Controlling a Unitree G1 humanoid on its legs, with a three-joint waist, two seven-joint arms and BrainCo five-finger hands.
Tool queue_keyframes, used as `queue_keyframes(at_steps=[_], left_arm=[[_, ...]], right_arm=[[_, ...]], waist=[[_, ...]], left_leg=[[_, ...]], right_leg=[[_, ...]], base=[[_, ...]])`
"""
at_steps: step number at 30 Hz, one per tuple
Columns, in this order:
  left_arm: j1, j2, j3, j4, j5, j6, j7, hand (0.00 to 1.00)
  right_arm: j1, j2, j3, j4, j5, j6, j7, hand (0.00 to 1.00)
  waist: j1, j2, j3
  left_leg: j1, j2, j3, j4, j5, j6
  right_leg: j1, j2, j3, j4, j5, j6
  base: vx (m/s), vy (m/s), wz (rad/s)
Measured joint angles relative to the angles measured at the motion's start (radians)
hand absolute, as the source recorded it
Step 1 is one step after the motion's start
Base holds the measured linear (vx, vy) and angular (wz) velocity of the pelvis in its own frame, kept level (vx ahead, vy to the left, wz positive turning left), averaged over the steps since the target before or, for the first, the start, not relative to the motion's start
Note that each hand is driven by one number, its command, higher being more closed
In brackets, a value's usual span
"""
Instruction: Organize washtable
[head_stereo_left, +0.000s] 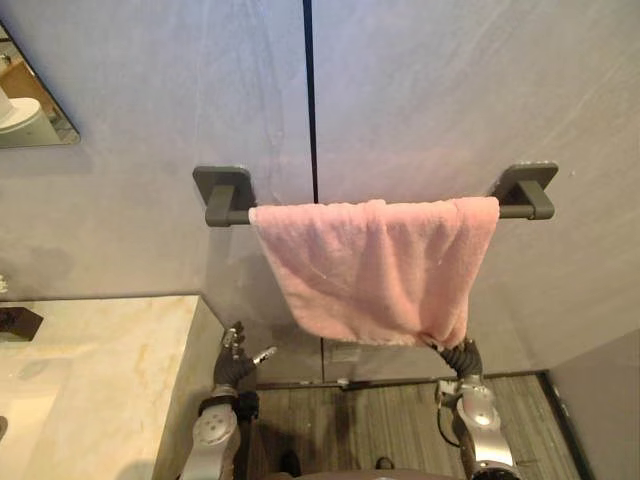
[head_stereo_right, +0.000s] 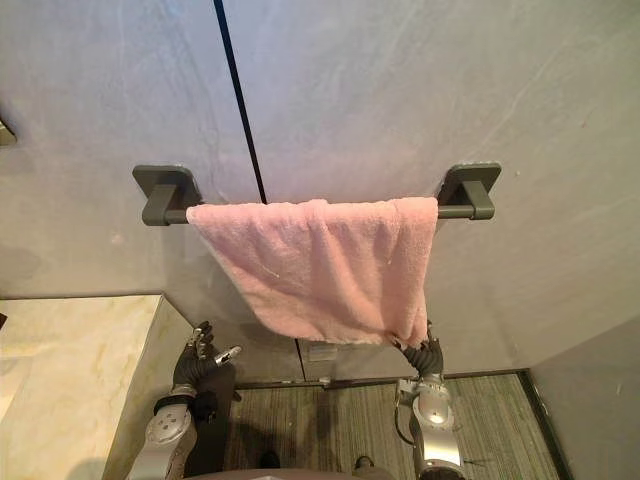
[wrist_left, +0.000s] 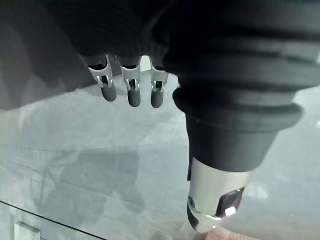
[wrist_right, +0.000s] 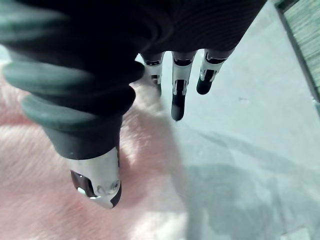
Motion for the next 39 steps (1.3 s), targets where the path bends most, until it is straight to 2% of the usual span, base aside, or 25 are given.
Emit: queue_keyframes(at_steps=[7, 10, 15, 18, 22, 24, 27, 29, 31, 32, 36, 39], left_arm=[[0.014, 0.001, 0.052, -0.040, -0.018, 0.001, 0.002, 0.00], [0.035, -0.002, 0.073, -0.177, -0.040, 0.001, 0.002, 0.00], [0.069, -0.032, 0.127, -0.481, -0.055, -0.019, 0.036, 0.00], [0.078, -0.039, 0.172, -0.632, -0.062, -0.039, 0.070, 0.00], [0.066, -0.031, 0.190, -0.827, -0.097, -0.070, 0.085, 0.00], [0.022, 0.011, 0.185, -0.922, -0.124, -0.113, 0.082, 0.00], [-0.097, 0.144, 0.141, -1.020, -0.192, -0.181, 0.055, 0.00], [-0.131, 0.186, 0.084, -1.023, -0.232, -0.194, 0.033, 0.00], [-0.155, 0.227, -0.018, -1.020, -0.284, -0.196, -0.004, 0.00], [-0.180, 0.263, -0.110, -1.004, -0.305, -0.196, -0.034, 0.00], [-0.252, 0.381, -0.352, -0.897, -0.396, -0.161, -0.158, 0.00], [-0.260, 0.456, -0.459, -0.822, -0.453, -0.131, -0.229, 0.00]], right_arm=[[0.056, -0.001, -0.028, -0.002, 0.009, 0.001, 0.000, 0.00], [0.080, -0.001, -0.123, -0.050, 0.015, 0.003, -0.007, 0.00], [0.107, -0.025, -0.309, -0.320, 0.021, 0.005, -0.084, 0.00], [0.103, -0.047, -0.375, -0.493, 0.020, -0.005, -0.119, 0.00], [0.066, -0.064, -0.391, -0.705, 0.001, -0.021, -0.133, 0.00], [0.038, -0.097, -0.381, -0.811, -0.002, -0.049, -0.133, 0.00], [-0.046, -0.242, -0.287, -0.977, 0.003, -0.127, -0.113, 0.00], [-0.083, -0.309, -0.199, -1.014, 0.027, -0.163, -0.093, 0.00], [-0.128, -0.375, -0.076, -1.034, 0.090, -0.199, -0.032, 0.00], [-0.167, -0.421, 0.030, -1.034, 0.132, -0.217, 0.013, 0.00], [-0.258, -0.513, 0.287, -1.033, 0.319, -0.227, 0.174, 0.00], [-0.273, -0.597, 0.407, -1.030, 0.456, -0.228, 0.265, 0.00]], waist=[[0.001, 0.000, 0.000], [0.002, 0.000, 0.000], [-0.008, 0.002, 0.001], [-0.013, 0.002, 0.001], [-0.021, 0.001, 0.000], [-0.021, 0.002, 0.000], [-0.025, 0.008, -0.004], [-0.027, 0.012, -0.010], [-0.027, 0.015, -0.021], [-0.026, 0.016, -0.023], [-0.021, 0.020, -0.026], [-0.023, 0.018, -0.028]], left_leg=[[0.009, 0.000, 0.000, 0.000, 0.000, 0.000], [0.005, 0.001, -0.003, 0.000, -0.005, -0.002], [0.005, -0.001, -0.002, 0.000, -0.006, 0.005], [0.006, -0.001, -0.002, 0.001, -0.005, 0.006], [0.010, -0.001, -0.001, 0.001, -0.005, 0.006], [0.014, -0.001, 0.000, 0.001, -0.005, 0.006], [0.026, -0.002, 0.005, 0.001, -0.005, 0.006], [0.029, -0.002, 0.008, 0.001, -0.005, 0.006], [0.030, -0.002, 0.011, 0.001, -0.005, 0.006], [0.034, -0.002, 0.013, 0.001, -0.005, 0.006], [0.034, -0.003, 0.012, 0.000, -0.004, 0.007], [0.034, -0.004, 0.014, 0.000, -0.004, 0.007]], right_leg=[[0.004, -0.001, 0.000, 0.002, 0.002, -0.001], [-0.001, -0.001, 0.003, 0.004, 0.002, -0.001], [-0.007, -0.001, 0.002, 0.016, -0.005, 0.000], [-0.006, -0.001, 0.003, 0.017, -0.004, 0.000], [-0.004, -0.001, 0.003, 0.018, -0.004, 0.000], [-0.002, -0.001, 0.005, 0.021, -0.004, 0.000], [0.003, -0.002, 0.011, 0.032, -0.005, 0.001], [0.001, -0.002, 0.015, 0.037, -0.006, 0.002], [-0.001, -0.001, 0.019, 0.040, -0.006, 0.002], [-0.001, -0.001, 0.021, 0.044, -0.007, 0.003], [-0.005, -0.002, 0.022, 0.054, -0.009, 0.005], [-0.006, -0.002, 0.024, 0.054, -0.009, 0.005]], base=[[-0.05, -0.017, -0.01], [-0.02, -0.007, 0.01], [0.00, 0.000, 0.00], [0.00, 0.000, 0.00], [0.00, 0.000, 0.00], [-0.01, -0.003, -0.02], [-0.05, -0.011, -0.05], [-0.04, -0.005, -0.05], [-0.05, -0.009, -0.06], [-0.06, -0.015, -0.03], [-0.05, -0.011, 0.01], [0.00, -0.002, -0.01]])
